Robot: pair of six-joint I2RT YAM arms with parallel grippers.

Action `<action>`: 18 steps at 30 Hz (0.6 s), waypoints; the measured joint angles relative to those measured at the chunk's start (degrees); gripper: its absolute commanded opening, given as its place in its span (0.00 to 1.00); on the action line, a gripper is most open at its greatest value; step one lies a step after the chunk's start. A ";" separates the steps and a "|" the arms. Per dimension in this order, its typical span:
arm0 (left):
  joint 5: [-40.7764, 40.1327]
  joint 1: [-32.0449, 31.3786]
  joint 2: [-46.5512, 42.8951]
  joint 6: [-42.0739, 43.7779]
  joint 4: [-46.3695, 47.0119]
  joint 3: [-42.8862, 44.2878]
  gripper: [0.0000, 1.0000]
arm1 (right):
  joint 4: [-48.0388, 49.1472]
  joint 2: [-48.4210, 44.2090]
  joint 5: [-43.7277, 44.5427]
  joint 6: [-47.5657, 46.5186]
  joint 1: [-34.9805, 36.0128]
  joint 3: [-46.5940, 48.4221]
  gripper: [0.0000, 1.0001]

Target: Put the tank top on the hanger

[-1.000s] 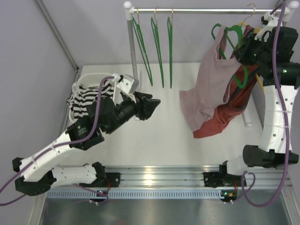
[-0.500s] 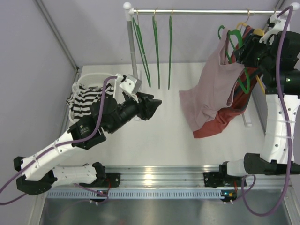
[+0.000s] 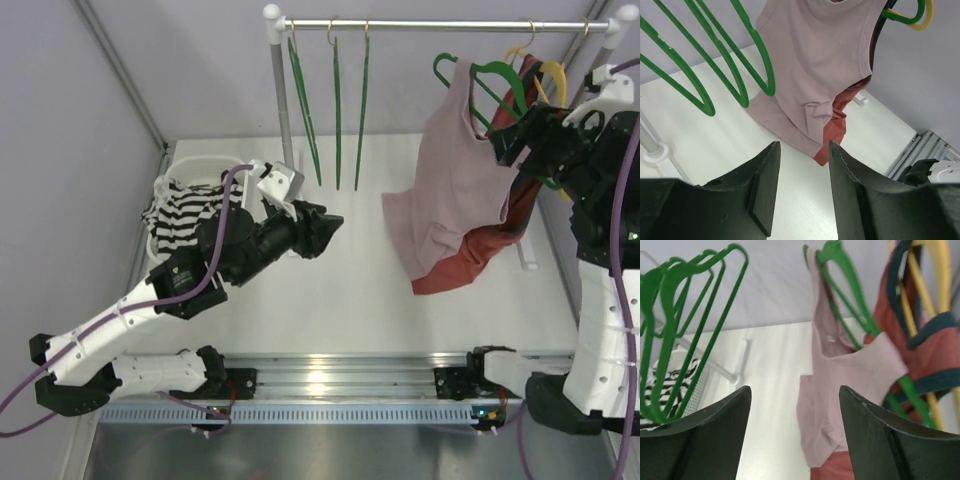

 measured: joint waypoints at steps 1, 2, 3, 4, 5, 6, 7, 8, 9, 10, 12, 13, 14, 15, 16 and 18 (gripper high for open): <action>-0.28 0.00 -0.02 -0.11 -0.04 -0.26 0.48 | 0.66 -1.29 0.20 0.39 1.75 -2.14 0.71; -0.59 0.00 -0.02 -0.28 -0.04 -0.59 0.48 | 1.36 -2.71 1.09 0.79 4.33 -4.83 0.71; -0.90 0.00 -0.02 -0.55 -0.02 -0.92 0.48 | 1.84 -3.74 2.19 1.14 7.50 -7.26 0.71; -1.36 0.00 -0.04 -0.98 -0.02 -1.46 0.48 | 1.99 -4.72 3.04 1.62 11.58 -9.75 0.71; -1.95 0.00 -0.09 -1.31 -0.04 -2.23 0.48 | 2.38 -5.51 4.17 2.01 15.21 -12.09 0.71; -2.54 0.00 -0.13 -1.64 0.02 -3.06 0.48 | 3.19 -6.10 4.94 2.47 18.21 -14.38 0.71; -3.13 0.00 -0.31 -2.10 0.11 -4.11 0.48 | 4.37 -6.86 6.03 3.13 21.55 -17.77 0.71; -4.11 0.00 -0.55 -2.80 0.04 -5.46 0.48 | 5.07 -7.39 7.17 3.80 24.04 -20.81 0.71; -4.74 0.00 -0.72 -3.34 -0.04 -6.62 0.48 | 5.99 -7.89 8.28 4.70 26.23 -24.02 0.70; -5.64 0.00 -1.07 -4.31 0.02 -8.46 0.48 | 7.43 -8.63 9.40 5.64 28.41 -27.69 0.70; -7.04 0.00 -1.70 -6.01 -0.22 -11.54 0.48 | 9.86 -10.05 11.32 7.67 32.79 -35.87 0.69; -7.52 0.00 -2.10 -6.95 -0.09 -13.07 0.48 | 10.60 -10.51 12.37 8.70 35.19 -39.39 0.69; -8.17 0.00 -2.60 -7.85 -0.44 -14.84 0.48 | 11.47 -10.67 13.38 9.68 37.42 -43.01 0.70; -8.87 0.00 -3.04 -8.92 -0.44 -16.65 0.48 | 13.16 -10.99 13.99 10.67 39.34 -46.07 0.71; -9.38 0.00 -3.48 -9.81 -0.52 -18.08 0.48 | 14.69 -11.41 14.51 11.72 41.46 -49.83 0.73; -10.78 0.00 -4.50 -11.89 -0.59 -21.57 0.48 | 18.36 -13.16 14.64 13.55 43.39 -56.37 0.83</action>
